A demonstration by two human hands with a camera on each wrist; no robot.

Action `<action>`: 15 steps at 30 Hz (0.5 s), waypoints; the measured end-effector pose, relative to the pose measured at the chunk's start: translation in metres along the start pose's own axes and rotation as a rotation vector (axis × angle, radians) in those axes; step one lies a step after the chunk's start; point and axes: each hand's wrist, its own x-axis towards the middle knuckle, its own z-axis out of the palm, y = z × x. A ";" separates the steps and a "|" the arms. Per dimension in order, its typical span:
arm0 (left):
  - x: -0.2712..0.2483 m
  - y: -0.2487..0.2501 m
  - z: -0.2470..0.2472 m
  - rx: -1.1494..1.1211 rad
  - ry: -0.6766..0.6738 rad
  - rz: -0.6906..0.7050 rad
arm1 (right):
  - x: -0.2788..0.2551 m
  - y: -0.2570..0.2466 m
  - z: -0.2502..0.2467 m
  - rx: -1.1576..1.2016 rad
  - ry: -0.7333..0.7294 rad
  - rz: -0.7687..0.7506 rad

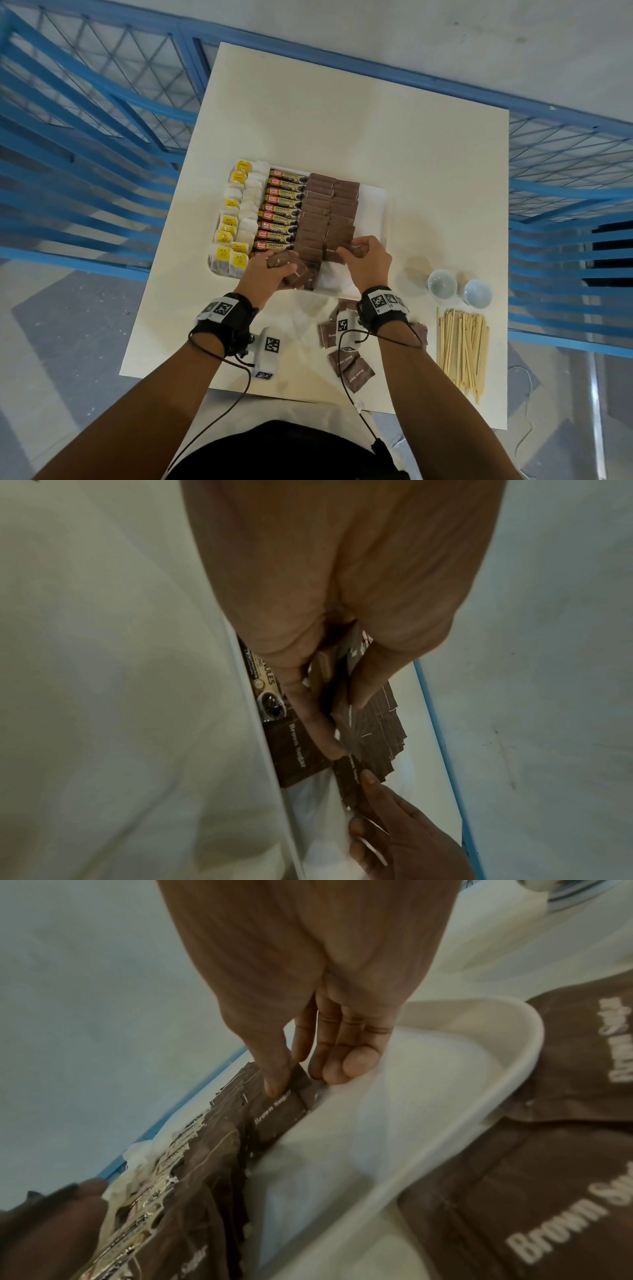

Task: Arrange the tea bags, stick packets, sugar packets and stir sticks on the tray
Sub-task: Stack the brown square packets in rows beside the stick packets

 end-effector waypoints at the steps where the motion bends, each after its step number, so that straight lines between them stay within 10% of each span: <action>1: 0.000 0.000 0.001 0.003 0.005 0.003 | 0.000 0.001 -0.001 -0.003 -0.002 0.004; 8: -0.001 -0.001 0.006 0.027 0.034 0.007 | -0.022 0.002 -0.006 -0.006 -0.007 -0.034; 15: -0.010 0.003 0.017 0.051 0.010 -0.007 | -0.042 -0.011 0.001 0.002 -0.338 -0.231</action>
